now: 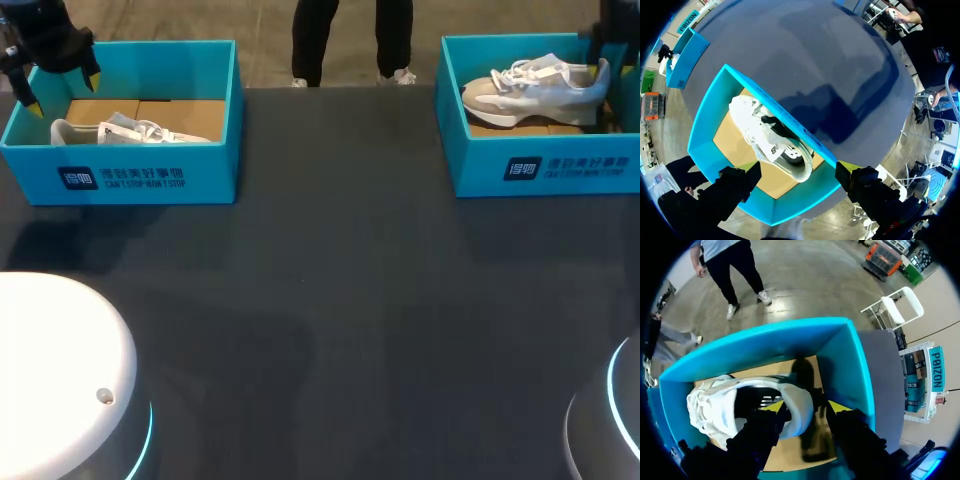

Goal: Take the shoe out of the shoebox, open the shoe tongue, remove and reinsert the insole, then place the shoe into the shoebox

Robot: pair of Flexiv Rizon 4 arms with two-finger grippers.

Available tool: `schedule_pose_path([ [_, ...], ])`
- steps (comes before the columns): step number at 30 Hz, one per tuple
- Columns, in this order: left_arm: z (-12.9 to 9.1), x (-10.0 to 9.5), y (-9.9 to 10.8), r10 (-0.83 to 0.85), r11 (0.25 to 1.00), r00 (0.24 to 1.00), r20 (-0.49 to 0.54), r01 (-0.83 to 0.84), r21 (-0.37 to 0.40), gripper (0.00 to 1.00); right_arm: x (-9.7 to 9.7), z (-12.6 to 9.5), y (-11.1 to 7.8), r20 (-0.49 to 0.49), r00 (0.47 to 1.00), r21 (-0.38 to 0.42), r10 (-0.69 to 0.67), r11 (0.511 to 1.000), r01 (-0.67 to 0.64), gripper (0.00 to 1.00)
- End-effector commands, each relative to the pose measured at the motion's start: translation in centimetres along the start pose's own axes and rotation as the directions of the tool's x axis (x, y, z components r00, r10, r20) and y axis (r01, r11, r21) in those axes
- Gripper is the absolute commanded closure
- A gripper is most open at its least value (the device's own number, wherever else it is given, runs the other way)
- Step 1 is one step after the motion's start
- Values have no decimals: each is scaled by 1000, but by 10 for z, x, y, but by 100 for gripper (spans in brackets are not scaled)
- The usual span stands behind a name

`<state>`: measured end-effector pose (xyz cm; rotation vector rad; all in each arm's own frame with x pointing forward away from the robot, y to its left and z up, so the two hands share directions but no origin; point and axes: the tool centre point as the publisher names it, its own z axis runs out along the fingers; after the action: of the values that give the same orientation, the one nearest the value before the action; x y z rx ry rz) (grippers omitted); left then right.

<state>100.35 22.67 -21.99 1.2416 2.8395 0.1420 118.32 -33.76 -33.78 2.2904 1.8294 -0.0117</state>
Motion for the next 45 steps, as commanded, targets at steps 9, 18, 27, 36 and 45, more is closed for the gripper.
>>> schedule_pose_path([
  [9,-1,1,-1,0,1000,1000,-1,0,-3,0,-2,30,7,13,1000,82,-1,997,0,46],
  [18,-1,1,-1,0,1000,1000,-1,0,-3,0,0,50,5,20,1000,120,-16,993,13,45],
  [27,-1,1,-1,0,1000,1000,-1,0,-3,0,0,62,1,18,1000,152,-16,988,13,49],
  [36,-1,1,-1,0,1000,1000,-1,0,-3,0,-3,65,-3,28,1000,167,-12,986,7,72],
  [45,-1,1,-1,0,1000,1000,-1,0,-3,0,-6,58,-7,38,999,171,-2,985,-5,100],
])
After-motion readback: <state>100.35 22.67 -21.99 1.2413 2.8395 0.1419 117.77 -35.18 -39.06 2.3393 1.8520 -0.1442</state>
